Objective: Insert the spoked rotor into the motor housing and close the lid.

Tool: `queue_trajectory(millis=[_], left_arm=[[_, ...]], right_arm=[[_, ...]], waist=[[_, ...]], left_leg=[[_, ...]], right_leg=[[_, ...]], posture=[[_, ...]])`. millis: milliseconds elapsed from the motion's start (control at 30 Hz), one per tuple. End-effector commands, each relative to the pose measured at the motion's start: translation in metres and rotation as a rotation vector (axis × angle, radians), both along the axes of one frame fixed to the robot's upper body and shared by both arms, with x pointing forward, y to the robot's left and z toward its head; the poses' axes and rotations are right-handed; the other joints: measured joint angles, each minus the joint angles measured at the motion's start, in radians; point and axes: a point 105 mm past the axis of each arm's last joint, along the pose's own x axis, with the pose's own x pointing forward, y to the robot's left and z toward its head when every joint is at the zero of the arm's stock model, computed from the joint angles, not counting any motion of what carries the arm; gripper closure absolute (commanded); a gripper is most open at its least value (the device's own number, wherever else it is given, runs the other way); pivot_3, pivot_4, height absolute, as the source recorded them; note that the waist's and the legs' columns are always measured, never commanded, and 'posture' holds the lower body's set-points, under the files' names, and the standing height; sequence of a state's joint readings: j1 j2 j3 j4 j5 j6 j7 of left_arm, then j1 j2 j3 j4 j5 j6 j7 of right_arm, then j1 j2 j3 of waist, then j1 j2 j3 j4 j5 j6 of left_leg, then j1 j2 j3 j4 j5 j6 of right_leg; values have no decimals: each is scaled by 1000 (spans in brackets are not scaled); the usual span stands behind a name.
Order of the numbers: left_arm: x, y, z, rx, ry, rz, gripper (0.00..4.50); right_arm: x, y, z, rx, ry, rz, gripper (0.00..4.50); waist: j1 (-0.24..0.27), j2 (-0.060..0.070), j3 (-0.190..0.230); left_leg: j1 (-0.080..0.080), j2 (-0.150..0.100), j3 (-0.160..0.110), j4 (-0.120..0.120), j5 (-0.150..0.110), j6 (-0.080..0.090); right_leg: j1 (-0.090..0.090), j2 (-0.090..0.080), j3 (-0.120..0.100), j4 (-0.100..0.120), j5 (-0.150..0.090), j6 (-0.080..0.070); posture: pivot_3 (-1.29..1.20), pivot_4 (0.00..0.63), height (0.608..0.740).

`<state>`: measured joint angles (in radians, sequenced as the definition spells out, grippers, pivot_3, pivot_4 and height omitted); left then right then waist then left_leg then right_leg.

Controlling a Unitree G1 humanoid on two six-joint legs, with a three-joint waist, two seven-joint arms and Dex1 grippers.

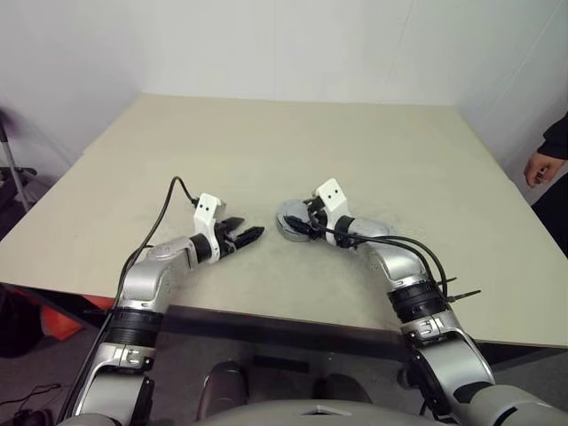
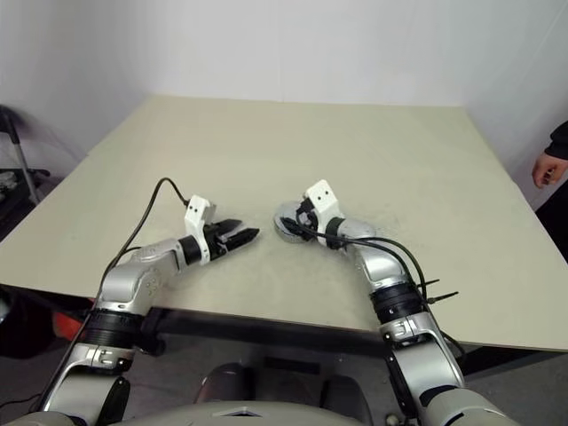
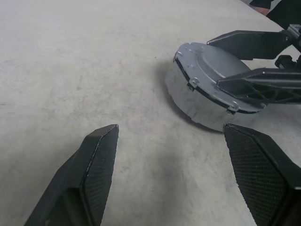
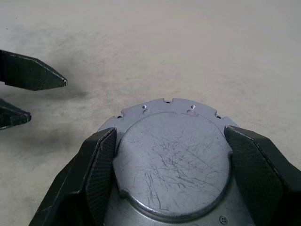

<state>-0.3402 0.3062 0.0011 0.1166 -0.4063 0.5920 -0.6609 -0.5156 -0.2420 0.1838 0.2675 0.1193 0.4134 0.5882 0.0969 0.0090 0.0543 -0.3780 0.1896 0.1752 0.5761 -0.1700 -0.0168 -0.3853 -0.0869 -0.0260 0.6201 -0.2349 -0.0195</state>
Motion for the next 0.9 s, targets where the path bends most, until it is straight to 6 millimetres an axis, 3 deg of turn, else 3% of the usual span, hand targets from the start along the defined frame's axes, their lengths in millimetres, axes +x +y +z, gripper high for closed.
queue_trajectory(millis=[33,567,700,900], left_arm=[[5,2,13,-11,-48,9,755],[2,0,10,-12,-42,9,755],[1,0,10,-14,-40,8,755],[3,-5,13,-33,-36,4,755]], right_arm=[[-1,-2,-2,-40,-17,6,1299],[-4,14,-6,-56,-21,46,1299],[-5,10,-11,-79,-6,47,1299],[-12,-6,-36,-189,118,51,1299]], waist=[[0,0,0],[-4,0,0],[-4,0,0],[-2,-1,-1]], left_leg=[[0,0,0,0,0,0],[0,0,0,0,0,0],[0,1,0,0,0,0],[2,0,0,0,0,0]], right_leg=[[0,0,0,0,0,0],[0,0,0,0,0,0],[0,0,0,0,0,0],[2,0,0,0,0,0]], posture=[[0,0,740],[0,0,740],[0,0,740],[0,0,740]])
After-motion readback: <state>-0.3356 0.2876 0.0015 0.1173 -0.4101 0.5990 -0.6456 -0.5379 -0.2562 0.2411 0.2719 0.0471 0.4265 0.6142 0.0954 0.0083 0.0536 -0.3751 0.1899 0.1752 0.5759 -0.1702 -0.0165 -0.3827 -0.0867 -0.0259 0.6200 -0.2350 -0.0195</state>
